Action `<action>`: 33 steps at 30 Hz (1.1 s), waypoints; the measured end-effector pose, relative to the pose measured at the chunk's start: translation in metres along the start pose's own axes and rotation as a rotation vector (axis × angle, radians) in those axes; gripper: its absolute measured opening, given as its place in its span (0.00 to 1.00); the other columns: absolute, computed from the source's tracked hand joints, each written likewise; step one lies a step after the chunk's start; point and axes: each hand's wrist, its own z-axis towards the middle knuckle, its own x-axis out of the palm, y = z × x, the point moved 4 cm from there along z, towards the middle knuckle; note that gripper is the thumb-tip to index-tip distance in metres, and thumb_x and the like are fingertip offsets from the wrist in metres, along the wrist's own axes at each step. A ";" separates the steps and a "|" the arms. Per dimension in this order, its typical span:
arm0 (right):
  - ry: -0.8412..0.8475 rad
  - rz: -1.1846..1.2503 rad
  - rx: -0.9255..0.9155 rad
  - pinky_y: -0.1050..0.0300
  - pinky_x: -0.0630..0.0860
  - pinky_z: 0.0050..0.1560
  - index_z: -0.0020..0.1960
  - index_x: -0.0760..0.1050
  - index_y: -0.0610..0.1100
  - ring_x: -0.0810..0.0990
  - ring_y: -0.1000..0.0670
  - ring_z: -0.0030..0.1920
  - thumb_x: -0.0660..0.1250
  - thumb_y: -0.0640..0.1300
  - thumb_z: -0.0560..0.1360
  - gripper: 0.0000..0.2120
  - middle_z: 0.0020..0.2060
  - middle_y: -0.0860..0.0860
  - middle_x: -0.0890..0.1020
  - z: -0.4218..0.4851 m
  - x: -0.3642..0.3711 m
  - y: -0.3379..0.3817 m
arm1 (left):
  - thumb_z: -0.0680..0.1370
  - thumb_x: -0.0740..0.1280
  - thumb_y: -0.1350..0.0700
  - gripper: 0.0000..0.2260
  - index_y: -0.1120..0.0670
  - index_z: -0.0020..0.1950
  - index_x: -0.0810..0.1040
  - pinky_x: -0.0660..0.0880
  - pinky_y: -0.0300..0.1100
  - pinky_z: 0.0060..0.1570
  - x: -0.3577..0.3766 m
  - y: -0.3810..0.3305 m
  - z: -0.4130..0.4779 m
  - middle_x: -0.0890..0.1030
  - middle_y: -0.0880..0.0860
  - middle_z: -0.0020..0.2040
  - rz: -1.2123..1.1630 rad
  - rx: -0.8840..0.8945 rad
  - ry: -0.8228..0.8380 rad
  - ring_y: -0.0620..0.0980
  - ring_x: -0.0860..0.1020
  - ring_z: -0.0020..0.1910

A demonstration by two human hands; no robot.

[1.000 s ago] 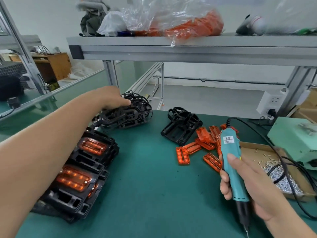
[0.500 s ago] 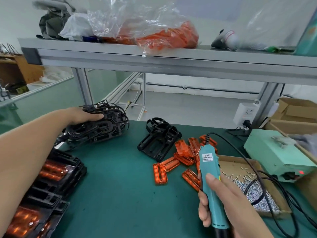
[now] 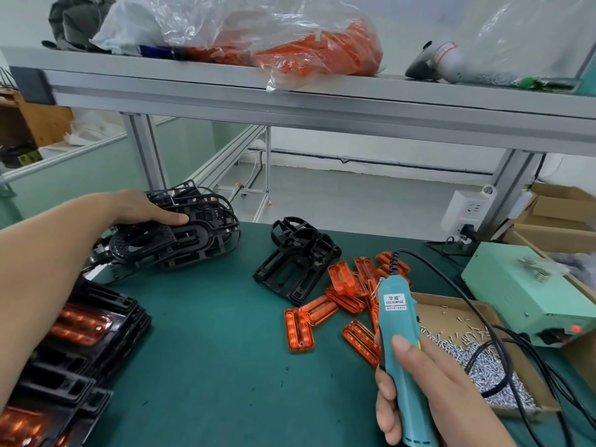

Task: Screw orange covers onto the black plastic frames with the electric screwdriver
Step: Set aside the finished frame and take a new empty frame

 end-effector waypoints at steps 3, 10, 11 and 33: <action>0.015 0.004 0.007 0.47 0.75 0.32 0.55 0.79 0.45 0.76 0.35 0.31 0.77 0.65 0.66 0.28 0.37 0.33 0.77 -0.001 0.001 0.001 | 0.59 0.76 0.23 0.64 0.58 0.84 0.59 0.57 0.62 0.79 0.001 0.002 0.004 0.59 0.58 0.84 0.011 0.019 0.041 0.63 0.60 0.82; 0.009 0.020 0.022 0.48 0.76 0.31 0.52 0.79 0.46 0.76 0.36 0.30 0.78 0.61 0.75 0.20 0.37 0.33 0.77 -0.003 0.005 0.004 | 0.46 0.76 0.19 0.69 0.57 0.78 0.69 0.62 0.60 0.77 0.008 0.005 0.005 0.67 0.59 0.80 -0.065 0.042 0.097 0.63 0.67 0.78; 0.012 0.033 0.020 0.48 0.76 0.31 0.53 0.80 0.46 0.76 0.36 0.30 0.76 0.58 0.77 0.16 0.37 0.33 0.76 -0.003 0.005 0.005 | 0.46 0.76 0.19 0.69 0.57 0.78 0.69 0.63 0.60 0.77 0.009 0.005 0.005 0.68 0.59 0.80 -0.074 0.048 0.096 0.63 0.67 0.77; 0.014 0.035 0.006 0.50 0.76 0.29 0.54 0.80 0.47 0.77 0.37 0.30 0.74 0.58 0.75 0.17 0.37 0.36 0.77 -0.007 0.008 0.012 | 0.50 0.82 0.26 0.55 0.52 0.71 0.77 0.58 0.60 0.79 0.006 0.007 0.017 0.71 0.56 0.78 -0.150 0.056 0.194 0.60 0.68 0.76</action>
